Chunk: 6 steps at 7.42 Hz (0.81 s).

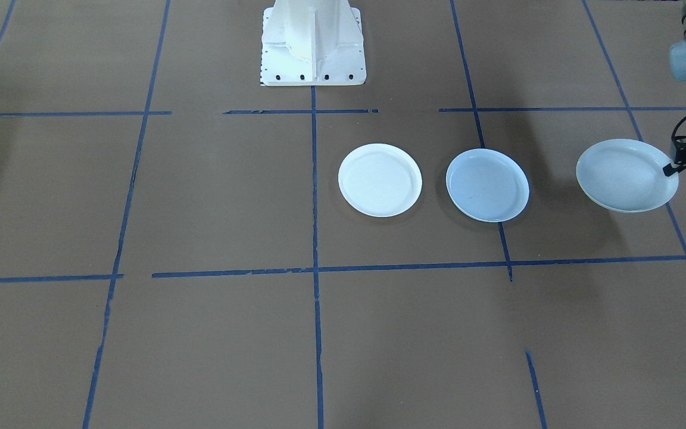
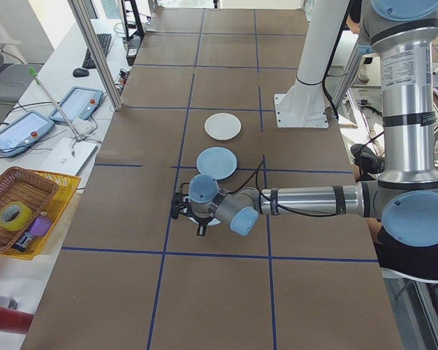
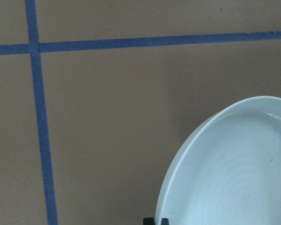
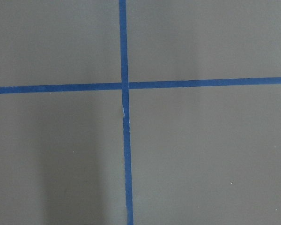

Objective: Stack plate in center

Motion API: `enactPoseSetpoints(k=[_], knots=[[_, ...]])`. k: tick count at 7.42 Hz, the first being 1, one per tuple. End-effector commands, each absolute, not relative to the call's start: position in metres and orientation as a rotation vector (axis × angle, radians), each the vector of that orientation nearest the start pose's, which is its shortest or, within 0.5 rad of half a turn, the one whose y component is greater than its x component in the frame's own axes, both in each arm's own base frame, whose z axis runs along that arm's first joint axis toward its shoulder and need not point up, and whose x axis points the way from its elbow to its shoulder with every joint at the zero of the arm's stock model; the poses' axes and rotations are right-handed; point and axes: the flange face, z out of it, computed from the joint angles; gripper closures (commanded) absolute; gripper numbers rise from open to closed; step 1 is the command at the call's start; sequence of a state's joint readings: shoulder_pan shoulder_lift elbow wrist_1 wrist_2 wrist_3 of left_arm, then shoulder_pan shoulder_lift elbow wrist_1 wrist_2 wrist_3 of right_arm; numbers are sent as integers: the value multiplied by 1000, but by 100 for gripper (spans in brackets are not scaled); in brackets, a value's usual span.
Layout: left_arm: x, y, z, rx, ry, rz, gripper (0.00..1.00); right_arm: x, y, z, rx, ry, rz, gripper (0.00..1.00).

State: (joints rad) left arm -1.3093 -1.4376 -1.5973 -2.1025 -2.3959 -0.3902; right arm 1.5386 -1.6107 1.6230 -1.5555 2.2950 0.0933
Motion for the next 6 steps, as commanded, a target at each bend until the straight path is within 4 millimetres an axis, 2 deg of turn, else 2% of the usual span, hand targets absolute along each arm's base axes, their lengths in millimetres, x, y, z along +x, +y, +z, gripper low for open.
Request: enactPoseSetpoints(k=[1, 2, 3, 4, 6], knots=[[41, -467, 615, 96, 876, 31, 100, 52, -479, 654, -19, -724, 49, 0], [42, -469, 600, 86, 884, -8, 100, 52, -479, 654, -19, -724, 49, 0], [48, -477, 582, 61, 907, -127, 100, 52, -479, 654, -19, -726, 49, 0], [68, -476, 569, 62, 947, -157, 100, 52, -479, 654, -19, -724, 49, 0], [149, -456, 550, -30, 1052, -167, 100, 52, -479, 654, -19, -726, 49, 0]])
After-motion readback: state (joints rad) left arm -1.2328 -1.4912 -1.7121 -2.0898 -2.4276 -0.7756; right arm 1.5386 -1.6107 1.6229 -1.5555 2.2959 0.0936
